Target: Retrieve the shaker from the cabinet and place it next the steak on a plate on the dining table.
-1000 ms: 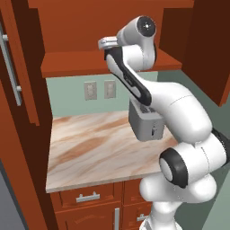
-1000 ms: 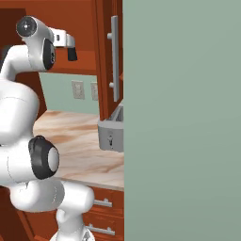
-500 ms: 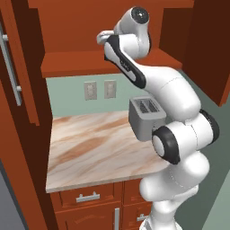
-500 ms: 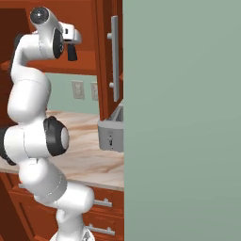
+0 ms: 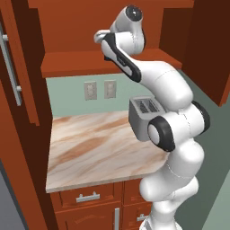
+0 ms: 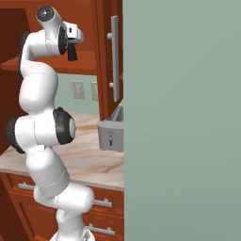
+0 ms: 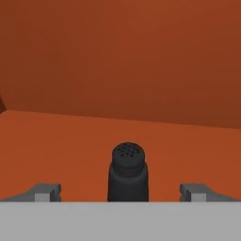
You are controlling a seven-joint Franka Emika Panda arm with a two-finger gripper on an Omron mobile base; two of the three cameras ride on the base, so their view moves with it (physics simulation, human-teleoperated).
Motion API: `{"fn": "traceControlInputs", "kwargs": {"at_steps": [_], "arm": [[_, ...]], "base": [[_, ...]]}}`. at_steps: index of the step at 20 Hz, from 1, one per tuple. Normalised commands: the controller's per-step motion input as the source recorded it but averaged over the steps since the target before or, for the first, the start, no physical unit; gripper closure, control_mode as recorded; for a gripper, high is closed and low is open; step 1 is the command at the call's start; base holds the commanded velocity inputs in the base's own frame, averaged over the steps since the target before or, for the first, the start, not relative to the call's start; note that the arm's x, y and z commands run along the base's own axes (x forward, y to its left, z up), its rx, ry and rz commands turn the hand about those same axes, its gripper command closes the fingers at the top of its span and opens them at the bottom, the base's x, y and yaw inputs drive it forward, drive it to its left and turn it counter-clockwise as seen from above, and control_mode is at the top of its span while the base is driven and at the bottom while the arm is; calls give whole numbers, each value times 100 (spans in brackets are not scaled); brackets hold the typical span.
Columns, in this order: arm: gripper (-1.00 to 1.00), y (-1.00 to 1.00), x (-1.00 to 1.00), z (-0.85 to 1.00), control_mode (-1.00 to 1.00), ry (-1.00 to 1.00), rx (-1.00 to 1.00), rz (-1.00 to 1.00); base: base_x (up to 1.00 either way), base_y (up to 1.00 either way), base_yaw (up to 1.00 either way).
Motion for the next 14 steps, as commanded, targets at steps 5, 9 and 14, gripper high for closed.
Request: {"fn": "traceControlInputs", "kwargs": {"at_steps": [5, 9, 14], "arm": [[-100, 3, 26, -32, -100, 0, 0, 1], [-100, 0, 38, -1, -100, 0, 0, 2], [-100, 10, 39, -31, -100, 1, 0, 3]], "base": [[0, 0, 0], [0, 0, 0], [0, 0, 0]]}}
